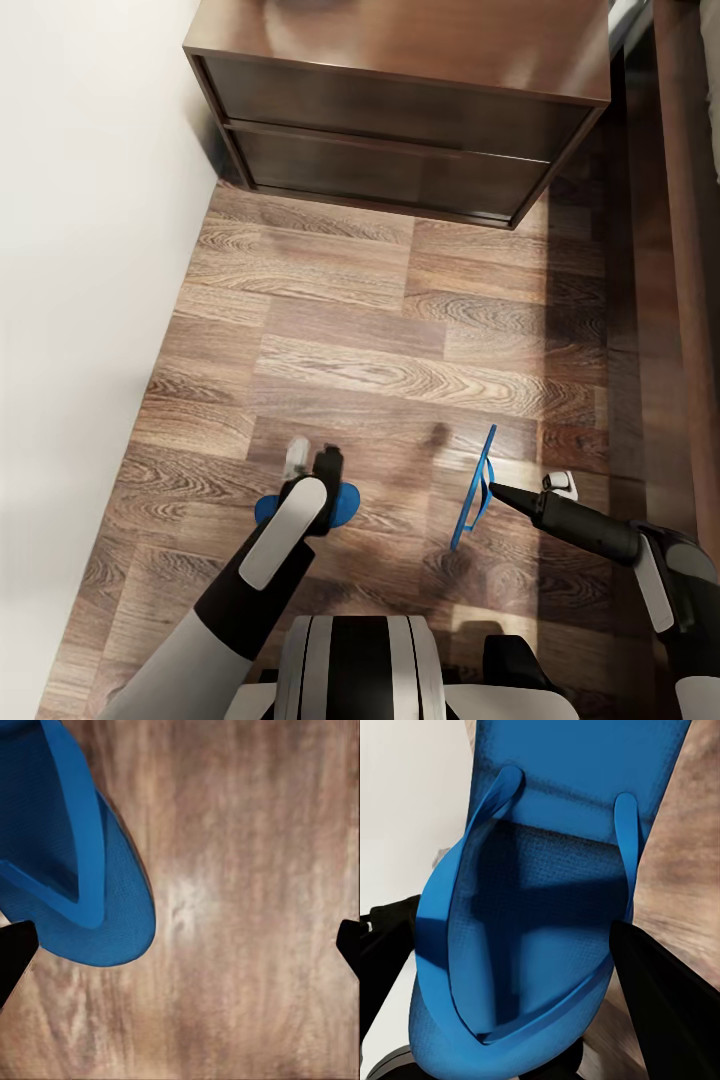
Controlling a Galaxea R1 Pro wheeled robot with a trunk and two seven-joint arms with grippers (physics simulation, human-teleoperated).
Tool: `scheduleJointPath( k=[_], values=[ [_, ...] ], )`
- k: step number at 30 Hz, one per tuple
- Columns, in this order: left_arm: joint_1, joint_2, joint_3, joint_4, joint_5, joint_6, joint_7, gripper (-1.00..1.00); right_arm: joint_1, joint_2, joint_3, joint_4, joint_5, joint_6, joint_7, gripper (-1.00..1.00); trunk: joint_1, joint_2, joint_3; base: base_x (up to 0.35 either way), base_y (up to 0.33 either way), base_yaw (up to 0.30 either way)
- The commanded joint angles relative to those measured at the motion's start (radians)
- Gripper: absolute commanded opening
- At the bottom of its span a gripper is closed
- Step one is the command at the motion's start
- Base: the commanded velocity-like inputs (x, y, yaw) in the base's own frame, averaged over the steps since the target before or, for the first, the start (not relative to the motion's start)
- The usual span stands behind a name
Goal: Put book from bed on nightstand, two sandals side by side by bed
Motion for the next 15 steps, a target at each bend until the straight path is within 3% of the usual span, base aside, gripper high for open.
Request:
scheduleJointPath(
  k=[1, 6, 8, 10, 13, 15],
  values=[
    [0.0, 0.0, 0.0, -0.001, -0.004, -0.005, 0.002, 1.0, 0.0, 0.0, 0.0, 0.0, -0.003, 0.007, 0.001, -1.0, 0.0, 0.0, 0.0, 0.0, 0.0, 0.0],
    [-0.001, 0.0, 0.004, -0.003, -0.038, -0.027, 0.002, 1.0, 0.0, 0.0, 0.0, 0.0, -0.003, 0.007, 0.001, -1.0, 0.0, 0.0, 0.0, 0.0, 0.0, 0.0],
    [-0.001, 0.0, 0.022, -0.003, -0.043, -0.043, 0.002, 1.0, 0.0, -0.001, 0.0, 0.0, -0.003, 0.007, 0.001, -1.0, 0.0, 0.0, 0.0, 0.0, 0.0, 0.0],
    [0.0, 0.0, 0.089, -0.003, -0.045, -0.05, 0.005, 1.0, 0.0, 0.0, 0.0, 0.0, -0.003, 0.007, 0.001, -1.0, 0.0, 0.0, 0.0, 0.0, 0.0, 0.0],
    [0.0, 0.0, 0.149, -0.003, -0.045, -0.052, 0.007, 1.0, 0.0, 0.0, -0.001, 0.0, -0.003, 0.007, 0.001, -1.0, 0.0, 0.0, 0.0, 0.0, 0.0, 0.0],
    [0.0, 0.0, 0.17, -0.003, -0.045, -0.053, 0.008, 1.0, 0.0, 0.0, 0.0, 0.0, -0.003, 0.007, 0.001, -1.0, 0.0, 0.0, 0.0, 0.0, 0.0, 0.0]
  ],
)
